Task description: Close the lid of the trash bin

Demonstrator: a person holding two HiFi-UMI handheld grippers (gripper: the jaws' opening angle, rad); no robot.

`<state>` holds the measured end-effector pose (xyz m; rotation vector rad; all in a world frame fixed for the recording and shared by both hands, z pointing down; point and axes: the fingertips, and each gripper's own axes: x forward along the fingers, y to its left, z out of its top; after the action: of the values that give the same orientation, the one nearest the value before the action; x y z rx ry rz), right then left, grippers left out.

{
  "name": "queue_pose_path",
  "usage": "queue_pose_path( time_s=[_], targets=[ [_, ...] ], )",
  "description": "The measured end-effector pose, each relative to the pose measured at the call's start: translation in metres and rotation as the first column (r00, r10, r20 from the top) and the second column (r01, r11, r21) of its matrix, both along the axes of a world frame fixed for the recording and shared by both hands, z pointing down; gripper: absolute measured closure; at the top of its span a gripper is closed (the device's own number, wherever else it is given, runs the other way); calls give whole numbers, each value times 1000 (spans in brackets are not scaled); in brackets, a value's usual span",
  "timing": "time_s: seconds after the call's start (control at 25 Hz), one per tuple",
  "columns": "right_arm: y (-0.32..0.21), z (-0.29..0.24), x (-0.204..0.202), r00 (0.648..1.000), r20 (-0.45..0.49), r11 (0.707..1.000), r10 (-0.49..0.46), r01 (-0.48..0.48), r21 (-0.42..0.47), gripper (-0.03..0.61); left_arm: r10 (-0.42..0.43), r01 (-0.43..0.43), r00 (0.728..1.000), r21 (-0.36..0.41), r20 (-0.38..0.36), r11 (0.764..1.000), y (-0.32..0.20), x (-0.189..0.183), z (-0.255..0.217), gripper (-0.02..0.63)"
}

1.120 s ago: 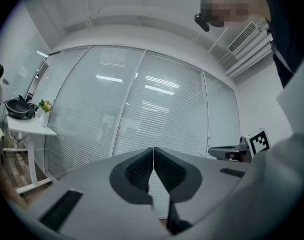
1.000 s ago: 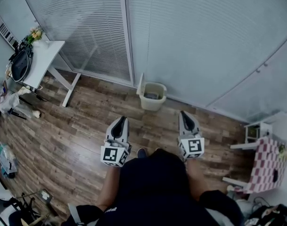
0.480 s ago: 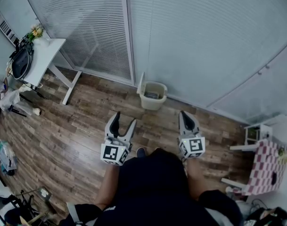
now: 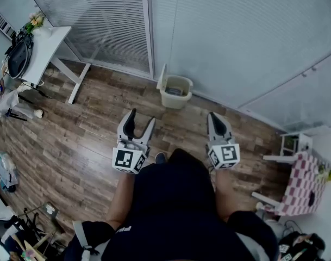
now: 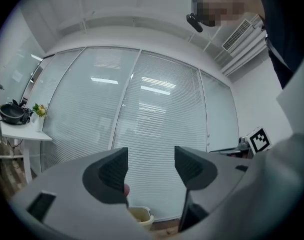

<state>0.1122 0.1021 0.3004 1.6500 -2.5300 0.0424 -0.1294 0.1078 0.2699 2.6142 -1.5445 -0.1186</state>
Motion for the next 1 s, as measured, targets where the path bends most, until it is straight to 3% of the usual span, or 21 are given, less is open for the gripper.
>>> queue_pose_path(
  time_s=[0.36, 0.56, 0.8, 1.0],
  targets=[
    [-7, -8, 8, 998, 22, 998, 63, -63, 5, 574, 18, -18, 1000, -19, -2, 1000, -4, -5, 5, 342],
    [-12, -3, -1, 999, -21, 999, 42, -42, -8, 574, 38, -38, 999, -51, 10, 998, -14, -3, 14, 342],
    [-23, 14, 6, 999, -11, 998, 32, -32, -63, 574, 52, -50, 998, -85, 25, 995, -38, 7, 26, 342],
    [-56, 14, 14, 1000, 9, 999, 22, -21, -46, 574, 62, -58, 997, -97, 41, 994, -72, 19, 32, 342]
  ],
)
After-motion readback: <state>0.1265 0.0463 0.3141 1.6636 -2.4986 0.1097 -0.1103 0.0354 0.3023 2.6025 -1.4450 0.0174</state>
